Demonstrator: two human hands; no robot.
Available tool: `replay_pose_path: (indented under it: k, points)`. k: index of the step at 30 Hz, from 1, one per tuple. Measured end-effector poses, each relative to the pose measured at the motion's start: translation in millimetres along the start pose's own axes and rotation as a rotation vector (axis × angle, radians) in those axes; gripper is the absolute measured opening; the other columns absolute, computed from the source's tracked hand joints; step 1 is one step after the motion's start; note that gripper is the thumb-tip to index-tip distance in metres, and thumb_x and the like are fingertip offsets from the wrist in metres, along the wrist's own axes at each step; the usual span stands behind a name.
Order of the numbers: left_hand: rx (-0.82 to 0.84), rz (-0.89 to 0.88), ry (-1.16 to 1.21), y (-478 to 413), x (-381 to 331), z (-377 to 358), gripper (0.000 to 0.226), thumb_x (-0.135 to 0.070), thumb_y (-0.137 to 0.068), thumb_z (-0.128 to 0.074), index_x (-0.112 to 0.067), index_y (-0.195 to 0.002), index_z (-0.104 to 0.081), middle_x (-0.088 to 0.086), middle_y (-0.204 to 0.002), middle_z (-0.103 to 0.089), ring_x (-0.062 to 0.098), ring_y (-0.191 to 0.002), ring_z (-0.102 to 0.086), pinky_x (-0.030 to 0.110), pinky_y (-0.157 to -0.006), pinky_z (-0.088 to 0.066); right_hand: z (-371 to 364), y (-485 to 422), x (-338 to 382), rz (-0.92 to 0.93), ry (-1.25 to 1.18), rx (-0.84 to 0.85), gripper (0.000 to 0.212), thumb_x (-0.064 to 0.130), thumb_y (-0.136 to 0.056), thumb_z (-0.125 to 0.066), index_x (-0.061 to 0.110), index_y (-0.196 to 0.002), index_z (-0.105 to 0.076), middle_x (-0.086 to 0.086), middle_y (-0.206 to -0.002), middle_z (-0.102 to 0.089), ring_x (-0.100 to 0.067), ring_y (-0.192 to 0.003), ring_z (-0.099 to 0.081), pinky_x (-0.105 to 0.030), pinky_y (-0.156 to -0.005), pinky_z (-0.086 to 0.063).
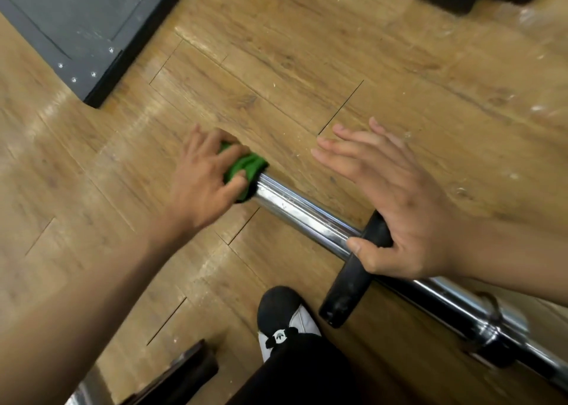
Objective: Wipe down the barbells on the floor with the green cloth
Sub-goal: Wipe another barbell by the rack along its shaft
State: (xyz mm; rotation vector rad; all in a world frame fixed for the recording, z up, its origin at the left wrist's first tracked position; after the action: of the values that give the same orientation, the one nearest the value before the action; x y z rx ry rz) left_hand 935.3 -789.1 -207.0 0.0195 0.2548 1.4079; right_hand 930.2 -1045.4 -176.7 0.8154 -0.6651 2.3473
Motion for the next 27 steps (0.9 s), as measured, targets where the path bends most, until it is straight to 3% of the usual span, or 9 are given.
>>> replay_pose_path:
  k: [2,5,9,13,18,21,22,24,27]
  points:
    - [0.011,0.072,-0.018,-4,3,5,0.056,-0.047,-0.091,-0.037,-0.009,-0.113,-0.072,0.012,-0.111,-0.056,0.031,-0.112,-0.047,0.063,-0.116,-0.027,-1,-1,1,0.004,0.002,-0.009,0.089,0.049,-0.076,-0.055,0.009,-0.154,-0.043,-0.011,-0.156,-0.047,-0.032,-0.153,-0.032,-0.062,-0.125,-0.015]
    - [-0.026,-0.068,-0.039,4,-56,-2,0.052,-0.051,-0.089,-0.046,-0.010,-0.105,-0.073,0.013,-0.105,-0.059,0.033,-0.103,-0.049,0.050,-0.107,-0.034,2,1,-1,0.014,0.006,-0.015,0.089,0.050,-0.076,-0.054,0.010,-0.154,-0.043,-0.011,-0.157,-0.046,-0.031,-0.153,-0.032,-0.063,-0.124,-0.018]
    - [-0.025,-0.256,0.074,29,-133,-26,0.041,-0.045,-0.086,-0.055,-0.013,-0.105,-0.074,0.010,-0.103,-0.059,0.032,-0.103,-0.053,0.053,-0.120,-0.029,1,3,-2,0.014,0.003,0.016,0.087,0.050,-0.078,-0.052,0.011,-0.155,-0.042,-0.010,-0.159,-0.043,-0.029,-0.155,-0.029,-0.061,-0.125,-0.016]
    - [-0.011,-0.208,0.025,16,-80,-15,0.044,-0.037,-0.088,-0.046,-0.013,-0.112,-0.074,0.011,-0.108,-0.061,0.032,-0.103,-0.053,0.051,-0.117,-0.030,2,2,-1,0.020,-0.006,0.038,0.087,0.050,-0.079,-0.054,0.010,-0.155,-0.041,-0.011,-0.159,-0.043,-0.029,-0.154,-0.029,-0.061,-0.125,-0.015]
    - [-0.017,0.077,-0.090,-3,1,7,0.051,-0.043,-0.095,-0.035,-0.010,-0.109,-0.072,0.010,-0.109,-0.057,0.030,-0.105,-0.049,0.057,-0.116,-0.031,-4,0,4,0.026,0.014,0.017,0.090,0.049,-0.077,-0.058,0.010,-0.156,-0.040,-0.011,-0.158,-0.044,-0.030,-0.154,-0.030,-0.060,-0.126,-0.014]
    - [-0.042,-0.079,-0.053,7,-71,-7,0.043,-0.043,-0.095,-0.044,-0.010,-0.099,-0.072,0.013,-0.101,-0.058,0.032,-0.097,-0.048,0.052,-0.095,-0.042,1,2,3,0.028,0.003,0.006,0.090,0.048,-0.076,-0.056,0.010,-0.156,-0.041,-0.011,-0.159,-0.043,-0.030,-0.154,-0.030,-0.060,-0.126,-0.014]
    - [-0.035,-0.175,0.004,17,-105,-17,0.039,-0.040,-0.094,-0.047,-0.010,-0.098,-0.072,0.014,-0.101,-0.058,0.033,-0.097,-0.049,0.050,-0.096,-0.042,3,3,3,0.030,0.000,0.003,0.089,0.048,-0.076,-0.055,0.009,-0.155,-0.041,-0.012,-0.159,-0.043,-0.030,-0.154,-0.030,-0.060,-0.126,-0.015]
    - [-0.001,-0.328,0.075,33,-147,-31,0.037,-0.036,-0.094,-0.047,-0.011,-0.105,-0.072,0.013,-0.106,-0.061,0.035,-0.104,-0.053,0.048,-0.111,-0.037,6,7,-1,0.030,-0.001,0.015,0.087,0.048,-0.078,-0.054,0.009,-0.155,-0.041,-0.011,-0.160,-0.042,-0.030,-0.155,-0.028,-0.059,-0.126,-0.015]
    - [-0.015,-0.352,-0.008,26,-111,-26,0.039,-0.033,-0.101,-0.042,-0.011,-0.115,-0.071,0.011,-0.111,-0.063,0.035,-0.108,-0.057,0.052,-0.121,-0.029,4,8,-5,0.022,-0.017,0.057,0.085,0.048,-0.082,-0.052,0.012,-0.157,-0.038,-0.010,-0.161,-0.040,-0.027,-0.156,-0.025,-0.059,-0.126,-0.015]
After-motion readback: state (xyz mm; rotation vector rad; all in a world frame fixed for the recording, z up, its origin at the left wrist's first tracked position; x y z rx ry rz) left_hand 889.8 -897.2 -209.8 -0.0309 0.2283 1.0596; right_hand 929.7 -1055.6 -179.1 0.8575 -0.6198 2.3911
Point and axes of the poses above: each hand's wrist, its own y-axis away from the middle knuckle, its own z-axis out of the back of the hand, x = y × z, the point moved 6 cm from there along -y, towards the middle knuckle
